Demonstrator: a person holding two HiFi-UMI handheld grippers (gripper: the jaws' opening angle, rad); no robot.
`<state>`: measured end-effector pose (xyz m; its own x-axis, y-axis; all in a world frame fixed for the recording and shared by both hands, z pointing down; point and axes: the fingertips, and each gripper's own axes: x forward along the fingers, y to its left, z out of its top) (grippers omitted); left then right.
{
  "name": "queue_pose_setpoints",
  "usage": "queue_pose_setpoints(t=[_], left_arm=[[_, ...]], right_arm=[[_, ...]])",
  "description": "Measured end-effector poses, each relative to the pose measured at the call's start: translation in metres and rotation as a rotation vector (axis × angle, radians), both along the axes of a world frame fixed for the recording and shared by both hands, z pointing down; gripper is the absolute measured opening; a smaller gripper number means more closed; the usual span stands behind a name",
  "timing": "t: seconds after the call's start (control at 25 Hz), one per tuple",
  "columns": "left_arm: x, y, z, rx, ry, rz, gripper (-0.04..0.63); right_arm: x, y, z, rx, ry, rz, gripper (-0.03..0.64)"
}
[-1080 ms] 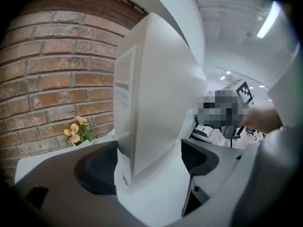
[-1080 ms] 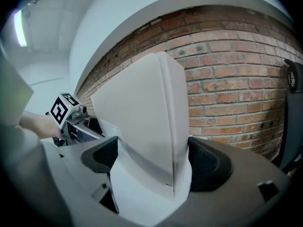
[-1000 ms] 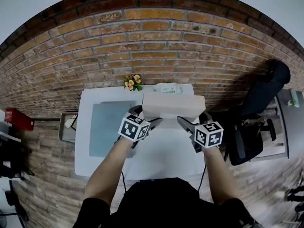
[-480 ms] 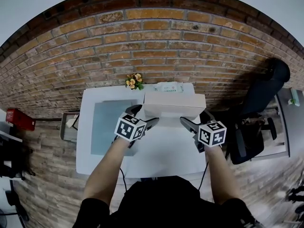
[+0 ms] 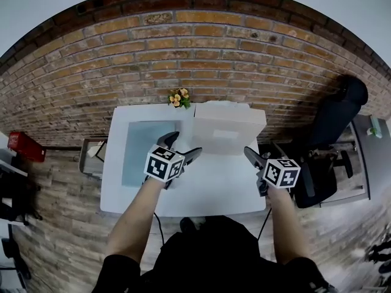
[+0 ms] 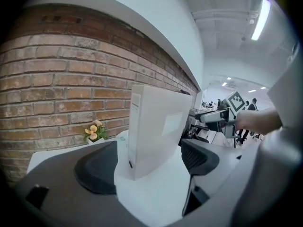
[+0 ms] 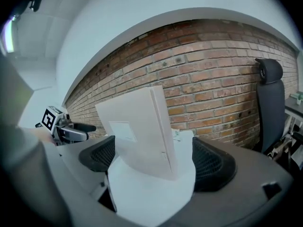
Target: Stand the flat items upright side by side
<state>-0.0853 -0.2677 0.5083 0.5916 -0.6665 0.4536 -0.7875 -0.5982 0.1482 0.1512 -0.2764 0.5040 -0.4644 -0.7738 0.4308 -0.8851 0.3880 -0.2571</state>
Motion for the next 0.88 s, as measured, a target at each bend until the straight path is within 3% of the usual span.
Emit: queue_pose_setpoints(t=[0.2, 0.48, 0.68, 0.88], left_arm=[[-0.016, 0.028, -0.011, 0.025, 0.003, -0.068, 0.445], [-0.036, 0.07, -0.016, 0.027, 0.0, -0.24, 0.445], [-0.051, 0.104, -0.008, 0.014, -0.006, -0.311, 0.445], [-0.096, 0.116, 0.01, -0.018, 0.008, -0.364, 0.445]], right_arm=[[-0.011, 0.019, 0.0, 0.014, -0.034, -0.045, 0.52], [-0.025, 0.052, 0.015, -0.027, -0.098, -0.148, 0.538], [-0.071, 0.086, 0.028, -0.076, -0.139, -0.293, 0.538], [-0.128, 0.094, 0.028, -0.097, -0.145, -0.385, 0.538]])
